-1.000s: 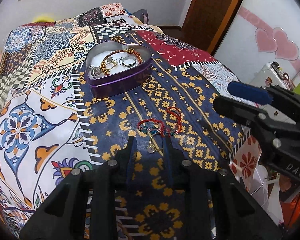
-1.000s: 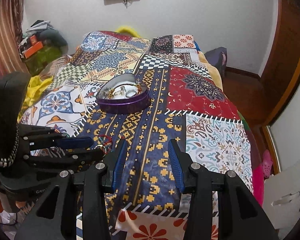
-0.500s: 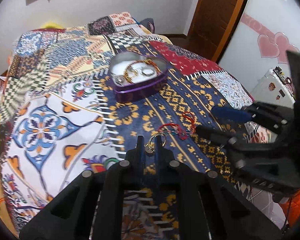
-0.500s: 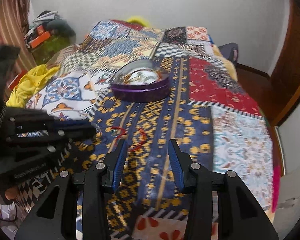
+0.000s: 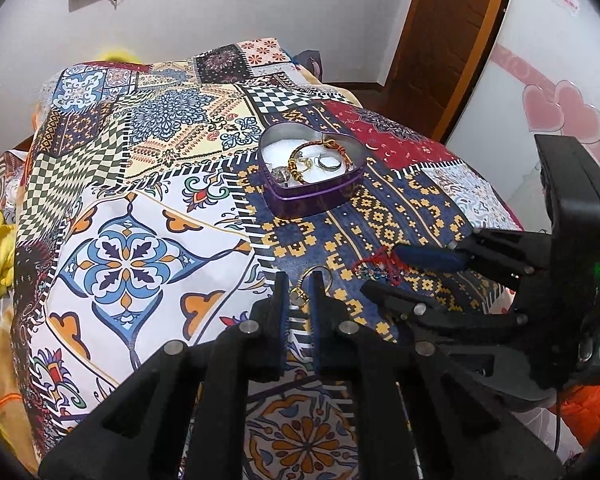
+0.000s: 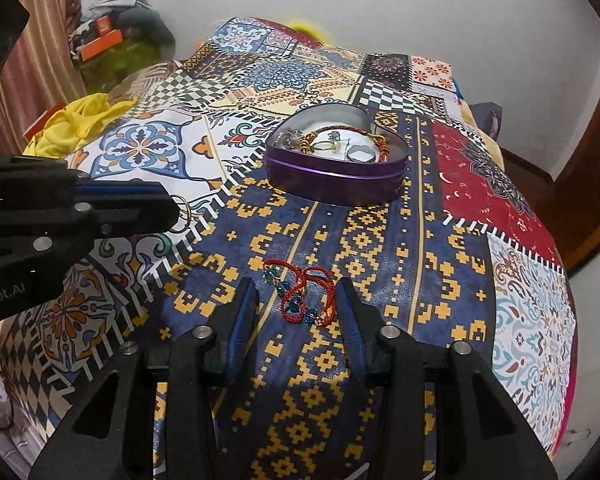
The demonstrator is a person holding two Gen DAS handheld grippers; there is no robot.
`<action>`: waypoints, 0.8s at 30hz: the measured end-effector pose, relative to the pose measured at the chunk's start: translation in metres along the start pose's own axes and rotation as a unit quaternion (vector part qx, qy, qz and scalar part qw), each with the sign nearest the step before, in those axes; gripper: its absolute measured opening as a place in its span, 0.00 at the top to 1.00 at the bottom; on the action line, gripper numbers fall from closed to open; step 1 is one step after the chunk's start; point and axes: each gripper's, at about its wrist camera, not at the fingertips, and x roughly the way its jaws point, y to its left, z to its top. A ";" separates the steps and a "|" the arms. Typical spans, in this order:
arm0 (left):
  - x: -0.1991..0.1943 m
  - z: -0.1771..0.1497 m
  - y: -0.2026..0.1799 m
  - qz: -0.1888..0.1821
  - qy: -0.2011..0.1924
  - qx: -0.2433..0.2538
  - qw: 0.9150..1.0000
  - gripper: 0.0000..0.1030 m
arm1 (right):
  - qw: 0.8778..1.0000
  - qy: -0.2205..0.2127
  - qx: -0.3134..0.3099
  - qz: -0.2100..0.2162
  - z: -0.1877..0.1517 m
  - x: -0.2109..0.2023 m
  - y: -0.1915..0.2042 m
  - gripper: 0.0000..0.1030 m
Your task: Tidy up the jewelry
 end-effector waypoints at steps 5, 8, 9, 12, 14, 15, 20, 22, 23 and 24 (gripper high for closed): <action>-0.002 0.003 -0.002 -0.001 -0.005 0.003 1.000 0.93 | 1.000 -0.002 0.018 0.018 0.002 -0.001 -0.005 0.92; -0.003 0.005 -0.003 0.000 -0.008 0.004 1.000 0.92 | 0.999 -0.007 0.031 0.022 0.003 -0.003 -0.009 0.92; -0.003 0.006 -0.002 0.001 -0.009 0.005 1.000 0.92 | 0.999 -0.010 0.034 0.020 0.005 -0.004 -0.011 0.92; -0.005 0.011 -0.002 0.001 -0.014 0.005 1.000 0.92 | 0.998 -0.024 0.047 0.022 0.010 -0.012 -0.018 0.92; -0.005 0.015 -0.001 0.001 -0.018 0.004 1.000 0.92 | 0.998 -0.034 0.051 0.021 0.015 -0.017 -0.021 0.92; -0.005 0.017 -0.001 0.001 -0.020 0.004 1.000 0.92 | 0.998 -0.040 0.053 0.020 0.017 -0.020 -0.023 0.92; -0.006 0.029 0.001 0.001 -0.031 0.003 1.000 0.92 | 0.996 -0.066 0.064 0.018 0.030 -0.030 -0.031 0.92; -0.007 0.033 0.001 0.000 -0.035 0.003 0.999 0.92 | 0.995 -0.076 0.067 0.017 0.036 -0.034 -0.034 0.92; -0.007 0.036 0.002 0.000 -0.038 0.003 0.999 0.92 | 0.994 -0.081 0.069 0.017 0.039 -0.035 -0.036 0.92; -0.006 0.039 0.002 -0.001 -0.040 0.002 0.999 0.92 | 0.994 -0.085 0.071 0.018 0.042 -0.037 -0.038 0.92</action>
